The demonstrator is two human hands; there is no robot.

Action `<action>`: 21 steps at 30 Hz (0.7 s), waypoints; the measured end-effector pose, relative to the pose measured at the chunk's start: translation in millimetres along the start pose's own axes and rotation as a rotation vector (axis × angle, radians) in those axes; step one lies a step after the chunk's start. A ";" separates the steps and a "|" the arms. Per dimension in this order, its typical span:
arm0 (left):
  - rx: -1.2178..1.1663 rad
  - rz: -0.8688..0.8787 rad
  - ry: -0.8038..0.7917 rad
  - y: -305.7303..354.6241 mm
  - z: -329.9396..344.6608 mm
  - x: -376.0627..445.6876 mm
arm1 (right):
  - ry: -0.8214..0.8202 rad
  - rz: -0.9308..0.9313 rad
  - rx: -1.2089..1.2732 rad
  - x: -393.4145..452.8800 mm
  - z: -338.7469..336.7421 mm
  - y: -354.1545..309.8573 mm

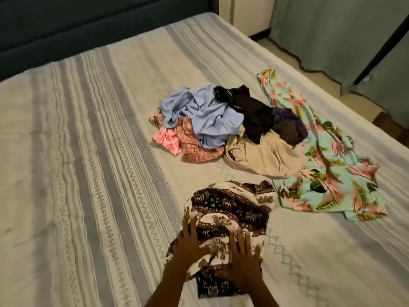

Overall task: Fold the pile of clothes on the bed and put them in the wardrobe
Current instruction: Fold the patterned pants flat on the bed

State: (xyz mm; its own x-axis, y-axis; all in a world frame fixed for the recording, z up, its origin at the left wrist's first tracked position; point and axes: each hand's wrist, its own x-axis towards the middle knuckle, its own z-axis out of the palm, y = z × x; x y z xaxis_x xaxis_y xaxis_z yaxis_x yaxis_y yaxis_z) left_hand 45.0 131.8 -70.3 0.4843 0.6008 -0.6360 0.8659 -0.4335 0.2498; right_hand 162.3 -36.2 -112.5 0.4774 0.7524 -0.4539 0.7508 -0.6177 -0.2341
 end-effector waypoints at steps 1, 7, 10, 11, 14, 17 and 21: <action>-0.012 -0.017 -0.008 1.4 10.5 -5.5 | -0.005 0.017 0.009 -6.7 9.8 -0.5; -0.282 0.176 0.104 39.4 4.0 -10.8 | 0.216 0.065 0.329 10.3 -26.9 -8.0; -0.490 0.287 0.134 67.4 -21.1 -12.4 | 0.422 0.273 0.668 37.1 -72.1 1.9; -0.551 0.307 0.137 78.9 -30.8 -11.4 | 0.492 0.302 0.747 46.9 -89.9 7.3; -0.642 0.406 0.213 121.5 -54.6 -1.1 | 0.678 0.258 0.844 71.4 -141.1 27.1; -0.752 0.474 0.345 164.8 -70.1 13.7 | 0.767 0.133 0.857 80.3 -170.3 54.7; -0.718 0.343 0.351 182.8 -52.7 34.4 | 0.713 0.194 0.671 62.9 -132.7 90.7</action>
State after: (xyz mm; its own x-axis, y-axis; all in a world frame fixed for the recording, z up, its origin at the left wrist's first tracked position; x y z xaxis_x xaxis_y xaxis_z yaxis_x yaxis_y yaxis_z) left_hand 226.5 108.5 -8.1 0.6412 0.7382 -0.2093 0.4781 -0.1710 0.8615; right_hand 321.1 -14.5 -48.3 0.8921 0.4504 0.0347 0.3221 -0.5804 -0.7479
